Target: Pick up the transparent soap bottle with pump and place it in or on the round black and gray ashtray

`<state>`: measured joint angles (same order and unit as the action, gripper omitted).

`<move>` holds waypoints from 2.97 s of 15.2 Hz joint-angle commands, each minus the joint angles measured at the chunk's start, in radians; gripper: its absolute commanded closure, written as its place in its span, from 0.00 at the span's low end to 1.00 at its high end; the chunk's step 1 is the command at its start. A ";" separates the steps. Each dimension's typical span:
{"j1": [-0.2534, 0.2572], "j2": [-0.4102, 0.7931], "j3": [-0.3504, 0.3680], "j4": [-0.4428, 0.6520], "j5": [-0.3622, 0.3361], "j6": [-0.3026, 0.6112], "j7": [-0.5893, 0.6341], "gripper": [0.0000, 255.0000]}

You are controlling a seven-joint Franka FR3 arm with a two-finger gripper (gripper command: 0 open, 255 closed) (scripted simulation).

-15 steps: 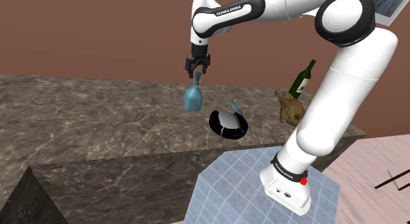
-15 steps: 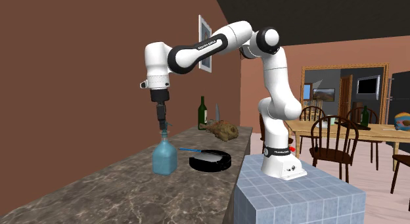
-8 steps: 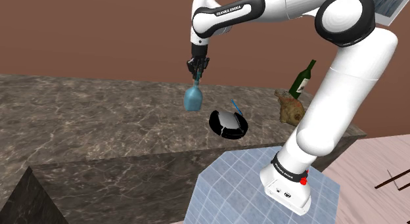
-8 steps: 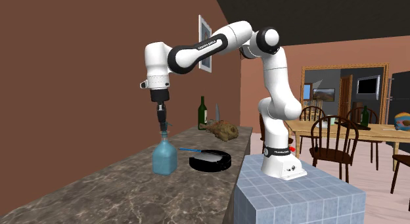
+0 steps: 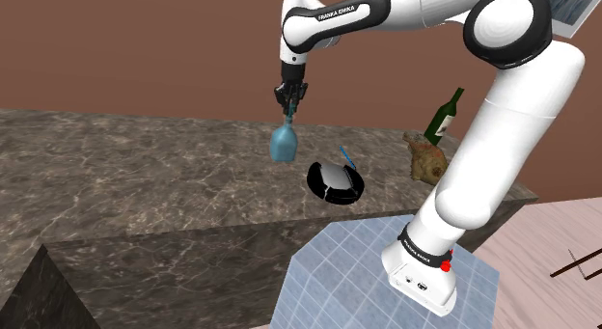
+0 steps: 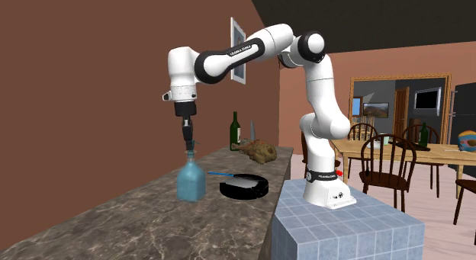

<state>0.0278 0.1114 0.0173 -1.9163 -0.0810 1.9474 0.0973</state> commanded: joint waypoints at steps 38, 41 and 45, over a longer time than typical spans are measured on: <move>-0.043 -0.623 -0.058 -0.137 -0.020 -0.476 -0.135 1.00; -0.050 -0.692 -0.069 -0.158 -0.030 -0.523 -0.154 1.00; -0.050 -0.709 -0.071 -0.226 -0.031 -0.472 -0.150 1.00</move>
<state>-0.0216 -0.5922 -0.0520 -2.1257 -0.1111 1.4638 -0.0522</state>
